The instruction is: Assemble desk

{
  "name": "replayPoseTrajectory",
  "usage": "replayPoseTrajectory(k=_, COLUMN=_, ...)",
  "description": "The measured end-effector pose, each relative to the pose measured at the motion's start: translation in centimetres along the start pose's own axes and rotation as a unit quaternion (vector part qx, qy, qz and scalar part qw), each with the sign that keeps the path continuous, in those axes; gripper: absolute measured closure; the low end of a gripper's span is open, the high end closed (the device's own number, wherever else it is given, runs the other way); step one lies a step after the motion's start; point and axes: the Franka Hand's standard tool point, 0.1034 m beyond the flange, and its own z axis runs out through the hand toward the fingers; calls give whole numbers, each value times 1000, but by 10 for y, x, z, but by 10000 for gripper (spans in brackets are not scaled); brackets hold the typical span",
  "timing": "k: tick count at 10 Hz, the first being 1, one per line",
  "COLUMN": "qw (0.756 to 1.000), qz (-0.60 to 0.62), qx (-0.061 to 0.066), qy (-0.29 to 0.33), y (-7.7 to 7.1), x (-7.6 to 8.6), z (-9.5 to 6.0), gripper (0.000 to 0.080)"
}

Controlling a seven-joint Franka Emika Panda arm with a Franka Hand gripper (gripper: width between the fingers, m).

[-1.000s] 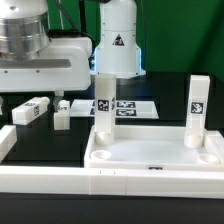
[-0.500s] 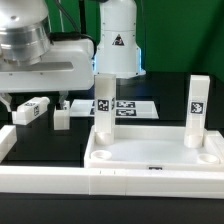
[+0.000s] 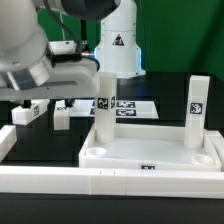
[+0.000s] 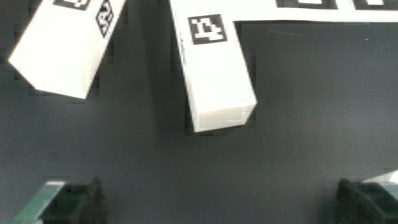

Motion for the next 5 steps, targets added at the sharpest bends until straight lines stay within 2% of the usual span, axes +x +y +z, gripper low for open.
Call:
replayPoseTrajectory(k=1, qw=1000, qz=-4, qx=0, qy=0, y=2, x=2, z=2, gripper=151)
replayPoseTrajectory(k=3, qw=1000, qz=-6, qx=5, qy=3, y=16, x=-2, z=2, gripper=151)
replayPoseTrajectory(k=5, qw=1000, qz=3, qx=5, qy=6, y=12, x=-5, z=17, gripper=151)
